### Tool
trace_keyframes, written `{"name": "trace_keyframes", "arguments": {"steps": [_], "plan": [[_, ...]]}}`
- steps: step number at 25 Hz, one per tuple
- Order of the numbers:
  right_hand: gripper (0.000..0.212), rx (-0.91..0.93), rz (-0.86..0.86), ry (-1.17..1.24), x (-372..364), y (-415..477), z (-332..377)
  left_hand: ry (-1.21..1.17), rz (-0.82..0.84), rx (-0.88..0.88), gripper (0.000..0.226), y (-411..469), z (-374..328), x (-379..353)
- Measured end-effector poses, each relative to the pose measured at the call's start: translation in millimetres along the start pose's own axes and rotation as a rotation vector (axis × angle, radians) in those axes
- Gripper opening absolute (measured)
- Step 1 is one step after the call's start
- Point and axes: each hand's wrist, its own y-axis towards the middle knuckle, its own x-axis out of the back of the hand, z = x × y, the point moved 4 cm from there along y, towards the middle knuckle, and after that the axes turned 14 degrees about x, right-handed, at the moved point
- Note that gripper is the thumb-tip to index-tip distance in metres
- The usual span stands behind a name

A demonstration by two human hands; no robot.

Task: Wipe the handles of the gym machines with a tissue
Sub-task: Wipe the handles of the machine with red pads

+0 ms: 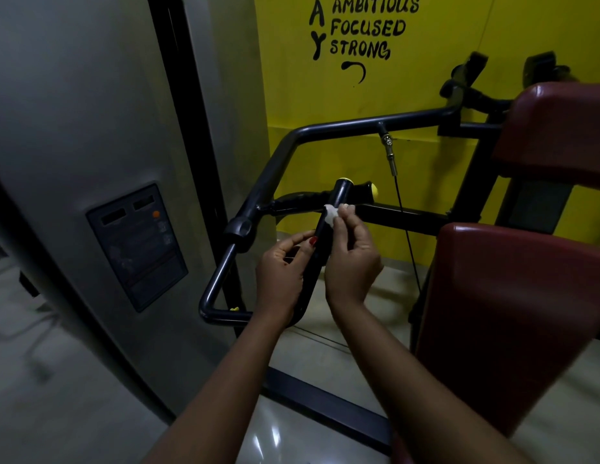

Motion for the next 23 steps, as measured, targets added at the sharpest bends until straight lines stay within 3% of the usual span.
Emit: {"name": "trace_keyframes", "arguments": {"steps": [3,8,12,15,17,19,23], "plan": [[0.025,0.215,0.096,-0.063,-3.4,15.0,-4.7,0.027,0.001,-0.021,0.02,-0.2,-1.1,-0.6],[0.025,0.35,0.248,-0.165,-14.9,60.1,-13.1,0.033,-0.007,-0.037,0.018,-3.2,-4.1,-0.5],[0.024,0.711,0.368,-0.223,-0.5,41.9,-15.3,0.038,-0.005,-0.039,0.021,-2.0,-2.3,0.8],[0.02,0.797,0.549,-0.291,-11.5,78.9,-10.3,0.041,-0.013,-0.025,0.02,-1.1,-0.3,1.4],[0.02,0.75,0.682,-0.392,-30.3,101.6,-4.8,0.046,-0.019,-0.019,0.019,-1.3,0.0,1.5],[0.025,0.63,0.691,-0.441,-42.6,111.2,-6.5,0.046,-0.022,-0.018,0.019,-2.1,-0.4,1.4],[0.024,0.249,0.21,-0.248,-32.0,93.6,-16.4,0.05,-0.02,-0.024,0.018,-5.2,-4.2,1.5]]}}
